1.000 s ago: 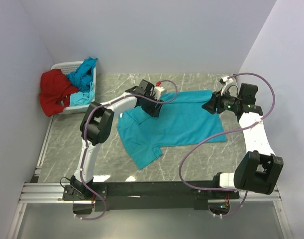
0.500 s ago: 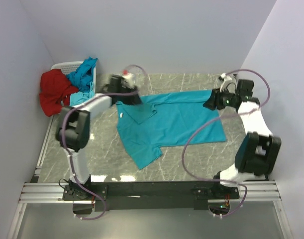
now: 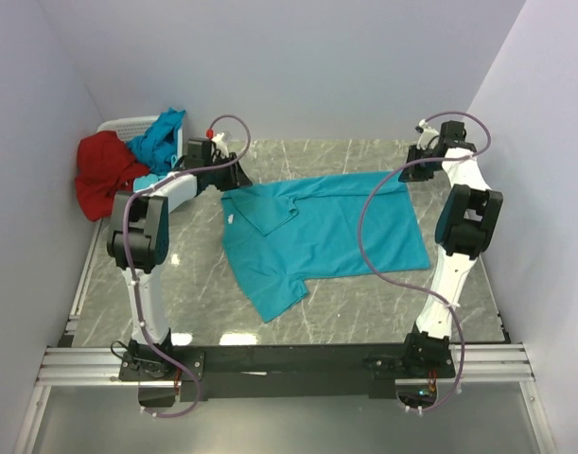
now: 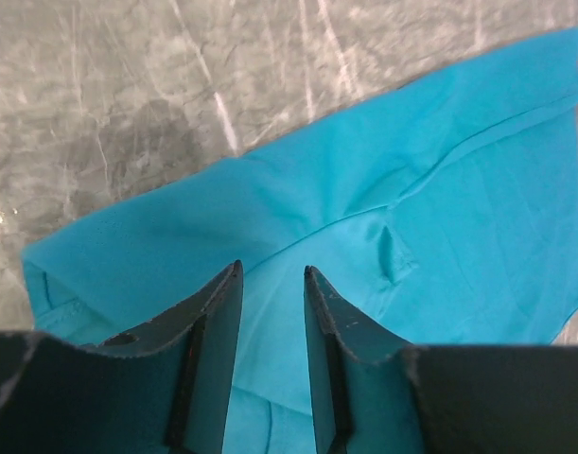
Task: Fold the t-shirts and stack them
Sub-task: Fold the tshirt
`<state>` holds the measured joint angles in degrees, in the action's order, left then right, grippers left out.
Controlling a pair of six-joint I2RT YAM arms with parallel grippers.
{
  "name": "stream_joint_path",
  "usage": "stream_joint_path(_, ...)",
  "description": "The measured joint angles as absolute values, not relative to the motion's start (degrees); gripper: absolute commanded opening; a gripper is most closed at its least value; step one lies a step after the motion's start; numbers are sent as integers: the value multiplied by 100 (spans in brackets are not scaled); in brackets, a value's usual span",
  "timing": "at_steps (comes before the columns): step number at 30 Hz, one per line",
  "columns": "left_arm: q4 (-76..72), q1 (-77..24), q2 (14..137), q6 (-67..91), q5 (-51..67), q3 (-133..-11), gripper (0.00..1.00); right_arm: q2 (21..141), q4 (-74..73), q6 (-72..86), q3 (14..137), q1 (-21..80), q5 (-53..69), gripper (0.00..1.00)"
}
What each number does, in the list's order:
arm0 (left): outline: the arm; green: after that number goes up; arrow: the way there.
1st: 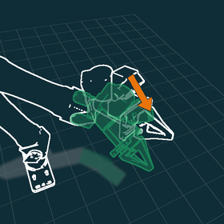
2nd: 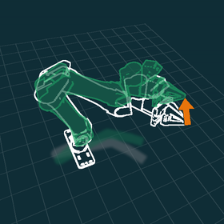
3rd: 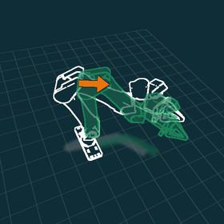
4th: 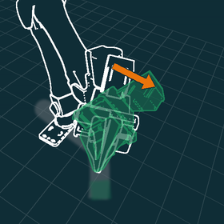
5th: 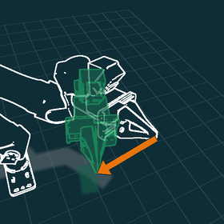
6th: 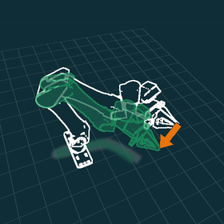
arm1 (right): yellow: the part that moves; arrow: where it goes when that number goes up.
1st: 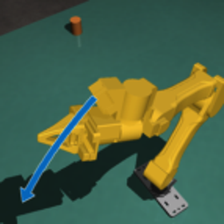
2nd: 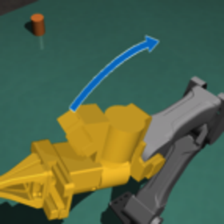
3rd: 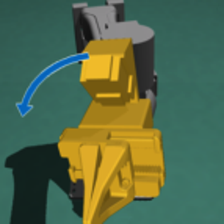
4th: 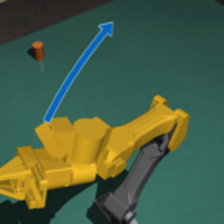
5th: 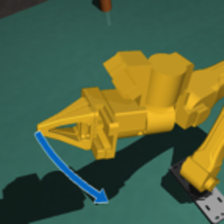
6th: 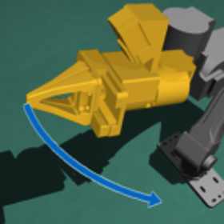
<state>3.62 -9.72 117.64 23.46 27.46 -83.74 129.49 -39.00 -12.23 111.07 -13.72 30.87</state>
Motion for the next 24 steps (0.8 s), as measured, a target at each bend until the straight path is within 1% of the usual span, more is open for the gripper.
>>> stream_joint_path(2, 416, -972, 11948, 2346, 2766, -8475, 38, 13179, -3953, -1155, 11351, -1363, 2956, 19)
stream_joint_path(6, 530, -913, 12156, 2346, 2777, -8510, 38, 13338, -4032, -1090, 11399, -1347, 2685, 18)
stream_joint_path(18, 543, -784, 12197, 2342, 2779, -8521, 40, 13806, -4558, -1074, 11786, -1337, 2119, 18)
stream_joint_path(21, 543, -784, 12195, 2340, 2779, -8521, 41, 13896, -4670, -1100, 11983, -1337, 2056, 19)
stream_joint_path(24, 545, -784, 12186, 2342, 2768, -8521, 41, 13898, -4670, -1149, 11985, -1337, 2067, 23)
